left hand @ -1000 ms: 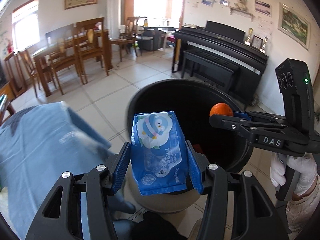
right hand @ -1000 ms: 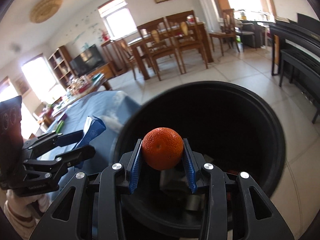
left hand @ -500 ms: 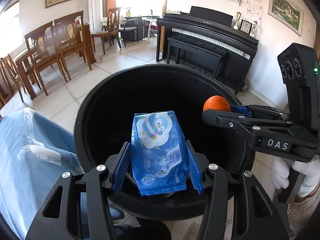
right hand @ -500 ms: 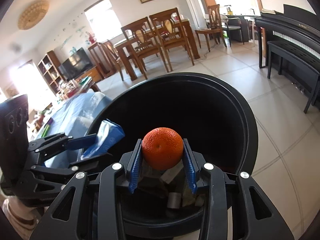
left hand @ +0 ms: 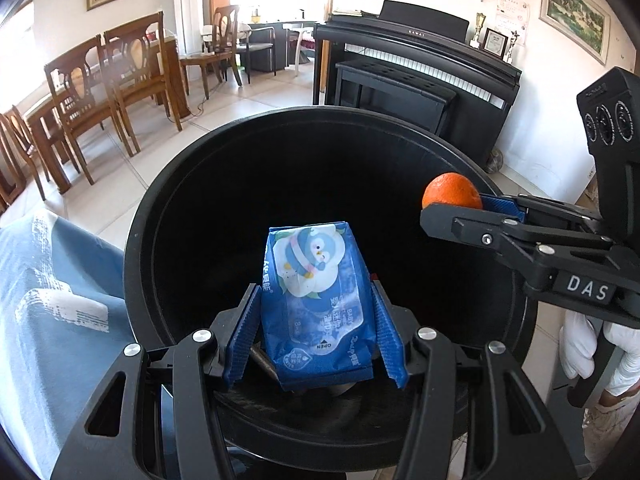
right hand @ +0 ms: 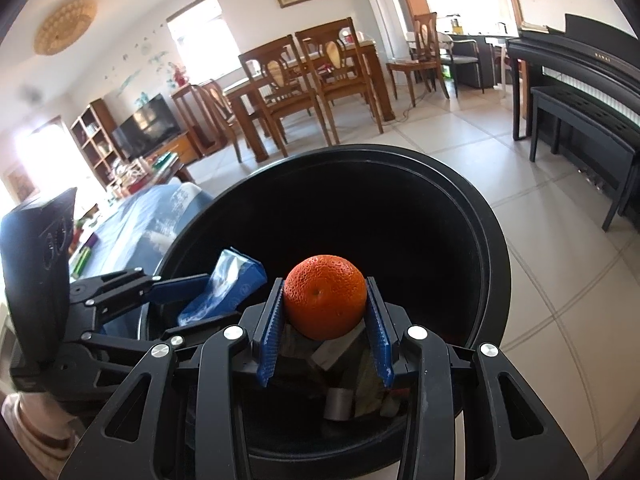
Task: Collect trash
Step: 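Open the left tool over the bin while the right tool releases the orange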
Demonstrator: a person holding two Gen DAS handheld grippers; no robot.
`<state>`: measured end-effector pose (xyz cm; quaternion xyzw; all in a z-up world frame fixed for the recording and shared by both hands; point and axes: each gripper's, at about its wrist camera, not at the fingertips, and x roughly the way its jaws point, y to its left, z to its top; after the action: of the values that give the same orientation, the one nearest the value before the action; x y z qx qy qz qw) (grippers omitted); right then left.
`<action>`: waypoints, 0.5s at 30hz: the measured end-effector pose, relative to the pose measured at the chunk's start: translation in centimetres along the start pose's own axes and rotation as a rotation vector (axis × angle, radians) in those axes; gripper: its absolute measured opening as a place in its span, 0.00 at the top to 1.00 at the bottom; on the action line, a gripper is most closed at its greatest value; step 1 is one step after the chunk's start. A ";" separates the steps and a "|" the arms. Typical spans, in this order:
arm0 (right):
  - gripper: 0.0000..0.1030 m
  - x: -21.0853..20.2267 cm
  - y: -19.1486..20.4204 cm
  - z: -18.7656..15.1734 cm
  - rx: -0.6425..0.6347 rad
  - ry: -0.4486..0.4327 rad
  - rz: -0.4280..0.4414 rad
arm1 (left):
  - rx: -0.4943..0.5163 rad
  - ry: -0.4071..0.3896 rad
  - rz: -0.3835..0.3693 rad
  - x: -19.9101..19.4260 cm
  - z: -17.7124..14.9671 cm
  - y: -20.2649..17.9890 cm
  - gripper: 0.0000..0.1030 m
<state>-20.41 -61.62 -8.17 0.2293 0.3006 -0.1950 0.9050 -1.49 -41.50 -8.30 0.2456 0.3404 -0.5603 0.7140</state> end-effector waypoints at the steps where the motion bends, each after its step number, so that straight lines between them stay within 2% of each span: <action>1: 0.63 0.1 0.3 0.0 -0.002 -0.001 -0.002 | 0.002 -0.001 0.002 0.0 0.0 0.0 0.47; 12: 0.63 0.4 0.7 -0.2 -0.011 0.000 -0.018 | 0.002 -0.006 0.008 -0.2 -0.1 -0.4 0.47; 14: 0.63 0.5 0.8 -0.3 -0.009 0.000 -0.018 | 0.001 -0.009 0.012 -0.3 -0.1 -0.4 0.44; 15: 0.63 0.6 0.9 -0.3 -0.010 0.001 -0.020 | 0.002 -0.014 0.016 -0.4 -0.2 -0.4 0.38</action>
<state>-19.66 -60.88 -8.46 0.2220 0.3042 -0.2027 0.9039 -1.93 -41.19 -8.06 0.2453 0.3326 -0.5567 0.7206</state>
